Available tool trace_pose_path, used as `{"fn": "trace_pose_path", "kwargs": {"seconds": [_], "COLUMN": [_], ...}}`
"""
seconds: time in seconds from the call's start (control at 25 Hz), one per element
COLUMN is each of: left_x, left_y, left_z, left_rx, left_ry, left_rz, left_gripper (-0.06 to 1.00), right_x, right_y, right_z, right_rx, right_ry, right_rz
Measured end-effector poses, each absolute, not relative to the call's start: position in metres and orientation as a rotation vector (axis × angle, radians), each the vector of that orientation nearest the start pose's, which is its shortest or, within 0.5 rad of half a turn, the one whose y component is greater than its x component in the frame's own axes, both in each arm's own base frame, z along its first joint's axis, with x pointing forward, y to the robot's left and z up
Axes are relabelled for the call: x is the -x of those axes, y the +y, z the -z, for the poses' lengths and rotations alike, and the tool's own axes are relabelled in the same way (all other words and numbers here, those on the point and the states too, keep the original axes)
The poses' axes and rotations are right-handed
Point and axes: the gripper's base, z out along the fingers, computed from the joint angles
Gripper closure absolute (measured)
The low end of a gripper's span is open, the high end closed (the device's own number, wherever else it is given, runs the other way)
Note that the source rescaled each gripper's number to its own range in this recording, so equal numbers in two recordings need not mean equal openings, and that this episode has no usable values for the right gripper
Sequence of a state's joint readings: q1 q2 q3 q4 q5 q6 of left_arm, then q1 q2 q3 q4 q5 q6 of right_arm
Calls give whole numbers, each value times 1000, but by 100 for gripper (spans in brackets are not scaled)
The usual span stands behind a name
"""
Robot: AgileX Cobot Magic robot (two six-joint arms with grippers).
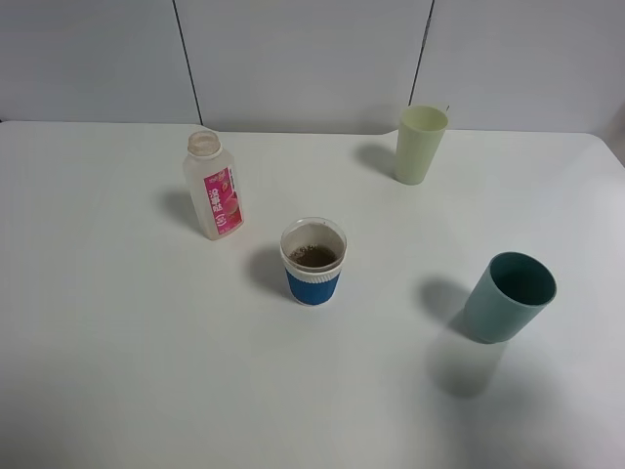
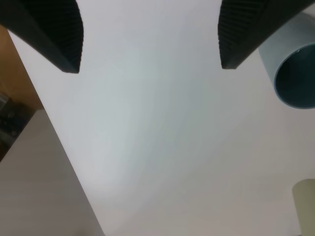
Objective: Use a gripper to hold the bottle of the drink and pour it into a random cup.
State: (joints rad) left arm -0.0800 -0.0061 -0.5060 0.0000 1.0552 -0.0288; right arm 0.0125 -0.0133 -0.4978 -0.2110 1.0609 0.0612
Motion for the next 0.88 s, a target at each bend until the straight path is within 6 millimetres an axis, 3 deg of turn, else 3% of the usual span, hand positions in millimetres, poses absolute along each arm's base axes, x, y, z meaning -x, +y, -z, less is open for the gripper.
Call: {"fn": "trace_pose_path", "kwargs": {"seconds": [0.88], "left_x": [6], "left_y": [1], "left_z": [-279], "left_rx": [-52], "left_ry": [2027], "left_rz": [69], "left_gripper": [-5], "right_x": [7], "right_y": [-17], "right_z": [-278], "right_rx": [-60], "right_ry": [2021], "right_rz": [205]}}
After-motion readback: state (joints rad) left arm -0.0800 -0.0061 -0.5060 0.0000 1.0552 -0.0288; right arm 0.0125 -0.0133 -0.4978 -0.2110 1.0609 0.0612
